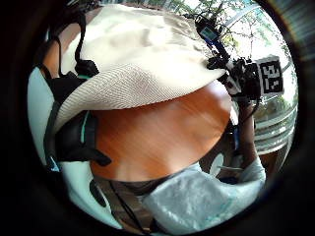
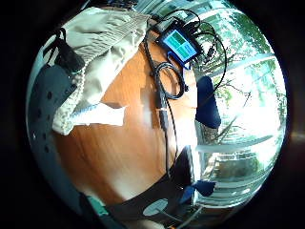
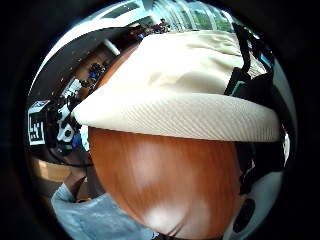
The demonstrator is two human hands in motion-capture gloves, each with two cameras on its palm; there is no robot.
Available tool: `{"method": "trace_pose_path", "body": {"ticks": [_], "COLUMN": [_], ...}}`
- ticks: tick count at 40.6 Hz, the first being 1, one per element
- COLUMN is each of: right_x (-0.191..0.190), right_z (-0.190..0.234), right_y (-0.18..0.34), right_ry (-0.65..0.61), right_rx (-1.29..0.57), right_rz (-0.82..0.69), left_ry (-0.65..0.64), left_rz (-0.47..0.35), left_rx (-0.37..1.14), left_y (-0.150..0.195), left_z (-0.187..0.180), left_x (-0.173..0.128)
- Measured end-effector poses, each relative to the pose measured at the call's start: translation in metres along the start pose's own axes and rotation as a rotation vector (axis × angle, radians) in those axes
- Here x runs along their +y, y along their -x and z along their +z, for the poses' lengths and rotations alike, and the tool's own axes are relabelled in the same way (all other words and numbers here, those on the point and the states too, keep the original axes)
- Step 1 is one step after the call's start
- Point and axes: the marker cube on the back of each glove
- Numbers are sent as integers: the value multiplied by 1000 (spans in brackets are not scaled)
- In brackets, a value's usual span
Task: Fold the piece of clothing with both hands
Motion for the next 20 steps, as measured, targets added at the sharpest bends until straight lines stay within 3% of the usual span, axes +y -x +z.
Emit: {"method": "trace_pose_path", "body": {"ticks": [2, 6, 9, 14, 20], "right_x": [11, 34, 22, -35, -115], "right_z": [-19, -56, -78, -73, -22], "right_y": [0, 10, 1, -24, -37], "right_ry": [22, 179, 163, 108, 238], "right_rx": [-42, -307, -447, -538, -464], "right_rz": [-35, -86, -67, 36, 154], "left_ry": [23, 40, 36, 38, 138], "left_rz": [32, 92, 100, 16, -107], "left_rx": [36, 83, 74, 45, -63], "left_y": [1, 2, 8, 21, 41], "left_z": [-23, -62, -80, -89, -45], "left_x": [12, 22, 12, -44, -143]}}
